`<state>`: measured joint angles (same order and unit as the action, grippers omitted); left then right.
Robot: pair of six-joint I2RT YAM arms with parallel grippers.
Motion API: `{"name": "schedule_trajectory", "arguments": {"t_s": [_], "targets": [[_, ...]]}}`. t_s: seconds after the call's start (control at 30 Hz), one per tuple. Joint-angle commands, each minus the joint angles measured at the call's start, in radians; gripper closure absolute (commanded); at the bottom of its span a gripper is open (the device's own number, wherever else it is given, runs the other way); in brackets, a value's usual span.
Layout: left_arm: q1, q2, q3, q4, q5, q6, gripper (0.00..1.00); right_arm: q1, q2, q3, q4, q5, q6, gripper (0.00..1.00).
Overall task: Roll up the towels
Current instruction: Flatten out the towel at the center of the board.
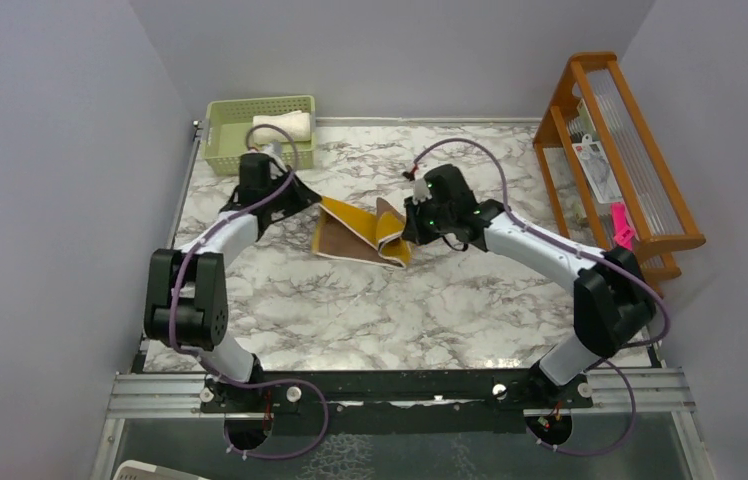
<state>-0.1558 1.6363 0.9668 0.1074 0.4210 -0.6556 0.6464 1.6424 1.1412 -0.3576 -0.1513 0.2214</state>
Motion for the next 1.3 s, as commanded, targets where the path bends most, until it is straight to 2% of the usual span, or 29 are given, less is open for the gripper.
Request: {"name": "schedule_trajectory", "arguments": {"t_s": [0.0,0.13,0.23,0.4,0.53,0.67,0.77,0.9,0.93,0.97,1.03,1.07,1.1,1.17,1.27], "targets": [[0.189,-0.192,0.019,-0.105,-0.077,0.027,1.00,-0.105,-0.195,-0.012,0.086,0.021,0.030,0.99],[0.261,-0.325,0.069,-0.249,-0.192,0.080,1.00,-0.217,-0.378,-0.108,0.228,0.079,0.089,0.99],[0.276,-0.377,0.082,-0.304,-0.231,0.102,1.00,-0.226,-0.427,-0.133,0.268,0.131,0.065,0.99],[0.288,-0.423,0.114,-0.320,-0.148,0.096,1.00,-0.226,-0.428,-0.103,0.241,0.087,0.019,0.99],[0.291,-0.423,0.257,-0.400,-0.052,0.117,1.00,-0.226,-0.423,-0.033,0.216,-0.010,-0.029,0.99],[0.291,-0.420,0.431,-0.444,0.043,0.100,1.00,-0.226,-0.424,0.080,0.176,-0.028,-0.058,0.99],[0.291,-0.455,0.520,-0.461,0.073,0.080,1.00,-0.226,-0.465,0.127,0.145,-0.040,-0.061,0.99],[0.292,-0.528,0.531,-0.515,0.066,0.067,1.00,-0.226,-0.580,0.096,0.110,-0.063,-0.036,0.99],[0.291,-0.546,0.509,-0.522,0.059,0.062,1.00,-0.226,-0.613,0.068,0.110,-0.058,-0.031,0.90],[0.292,-0.560,0.478,-0.524,0.051,0.058,1.00,-0.226,-0.644,0.034,0.119,-0.047,-0.028,0.74],[0.291,-0.567,0.410,-0.524,0.020,0.061,1.00,-0.226,-0.704,-0.058,0.172,0.008,-0.018,0.35],[0.291,-0.555,0.367,-0.525,-0.003,0.064,1.00,-0.226,-0.728,-0.109,0.209,0.053,-0.001,0.09],[0.291,-0.532,0.338,-0.524,-0.007,0.069,1.00,-0.226,-0.737,-0.146,0.244,0.097,0.016,0.01],[0.292,-0.456,0.301,-0.513,0.006,0.090,1.00,-0.227,-0.715,-0.200,0.303,0.147,0.045,0.00],[0.291,-0.324,0.264,-0.508,0.015,0.152,1.00,-0.227,-0.607,-0.199,0.323,0.125,0.076,0.00]]}}
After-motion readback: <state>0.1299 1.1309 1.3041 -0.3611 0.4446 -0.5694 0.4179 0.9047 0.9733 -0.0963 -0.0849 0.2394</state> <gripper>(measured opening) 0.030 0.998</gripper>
